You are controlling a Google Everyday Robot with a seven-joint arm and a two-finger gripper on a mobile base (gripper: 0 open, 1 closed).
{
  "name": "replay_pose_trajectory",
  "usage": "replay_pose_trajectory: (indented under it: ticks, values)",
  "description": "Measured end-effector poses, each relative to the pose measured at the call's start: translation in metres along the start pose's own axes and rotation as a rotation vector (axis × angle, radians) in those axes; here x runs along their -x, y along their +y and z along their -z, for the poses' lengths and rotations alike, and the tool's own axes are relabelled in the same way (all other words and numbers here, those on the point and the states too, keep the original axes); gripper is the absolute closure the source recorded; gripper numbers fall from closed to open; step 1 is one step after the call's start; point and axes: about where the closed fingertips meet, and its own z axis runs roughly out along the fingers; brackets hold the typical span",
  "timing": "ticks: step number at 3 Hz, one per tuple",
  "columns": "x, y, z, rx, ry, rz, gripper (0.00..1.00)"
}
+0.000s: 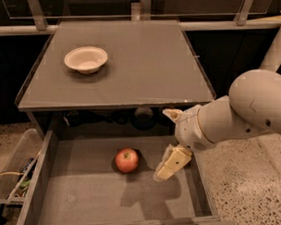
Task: Pick apple from top drawer and place on counter
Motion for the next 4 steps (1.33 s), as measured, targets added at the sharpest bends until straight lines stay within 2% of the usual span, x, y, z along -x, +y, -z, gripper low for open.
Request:
replay_pose_trajectory:
  ticks: [1,4]
  values:
    - [0.0,0.0,0.0,0.0,0.0,0.0,0.0]
    - [-0.019,0.008,-0.089,0.054,-0.021,-0.054,0.0]
